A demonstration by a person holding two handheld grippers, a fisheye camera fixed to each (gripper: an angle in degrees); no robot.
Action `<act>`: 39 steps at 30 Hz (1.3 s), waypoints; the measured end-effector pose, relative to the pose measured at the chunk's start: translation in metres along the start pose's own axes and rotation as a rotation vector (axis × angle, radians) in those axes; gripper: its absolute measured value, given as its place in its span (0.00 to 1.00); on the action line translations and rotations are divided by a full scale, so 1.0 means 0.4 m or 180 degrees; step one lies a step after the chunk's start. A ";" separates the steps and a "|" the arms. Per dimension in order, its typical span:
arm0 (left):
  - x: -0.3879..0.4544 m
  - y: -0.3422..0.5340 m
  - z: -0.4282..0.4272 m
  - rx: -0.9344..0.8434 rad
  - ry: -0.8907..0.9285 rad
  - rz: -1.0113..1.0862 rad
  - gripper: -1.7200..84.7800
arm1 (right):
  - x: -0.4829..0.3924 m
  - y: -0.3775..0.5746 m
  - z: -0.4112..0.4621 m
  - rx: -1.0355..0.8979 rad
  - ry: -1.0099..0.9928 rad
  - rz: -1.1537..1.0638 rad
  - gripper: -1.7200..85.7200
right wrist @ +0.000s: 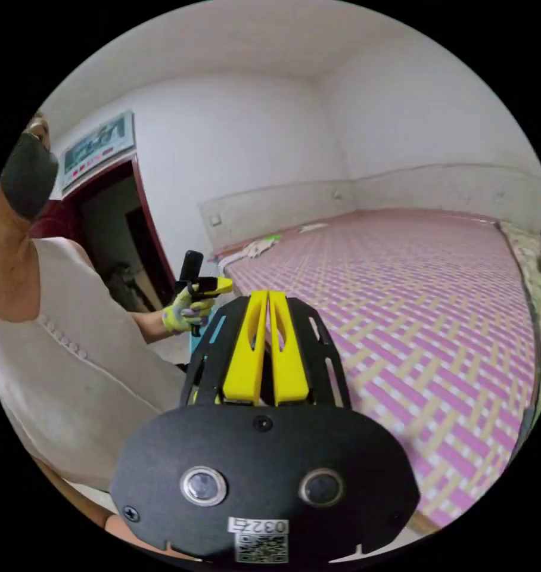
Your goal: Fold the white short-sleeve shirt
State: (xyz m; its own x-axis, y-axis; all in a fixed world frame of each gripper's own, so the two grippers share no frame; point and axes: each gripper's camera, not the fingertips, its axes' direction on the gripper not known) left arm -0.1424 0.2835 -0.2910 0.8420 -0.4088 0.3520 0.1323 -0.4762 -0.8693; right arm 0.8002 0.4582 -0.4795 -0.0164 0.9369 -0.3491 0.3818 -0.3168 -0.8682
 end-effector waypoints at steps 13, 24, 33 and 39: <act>-0.137 0.111 -0.454 0.0945 -0.2350 -0.0760 0.06 | 0.289 -0.116 0.183 0.0345 -0.0821 0.1043 0.01; -0.551 -0.182 -0.876 0.0673 -0.4136 -0.1623 0.18 | 0.382 -0.169 0.145 0.0252 -0.0676 0.1132 0.01; -0.821 -0.399 -0.798 -0.0120 -0.3851 -0.2036 0.01 | 0.439 -0.209 0.120 0.0308 -0.0647 0.1101 0.01; -0.926 -0.557 -0.458 -0.0640 -0.2133 -0.1724 0.01 | 0.472 -0.239 0.114 0.0343 -0.0654 0.1056 0.01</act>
State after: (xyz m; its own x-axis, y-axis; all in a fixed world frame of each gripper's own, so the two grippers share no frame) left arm -0.5796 0.3981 -0.1643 0.8282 0.4247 0.3657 0.5605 -0.6258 -0.5425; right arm 0.7186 0.6586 -0.4785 -0.0970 0.7357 -0.6703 0.2986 -0.6209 -0.7247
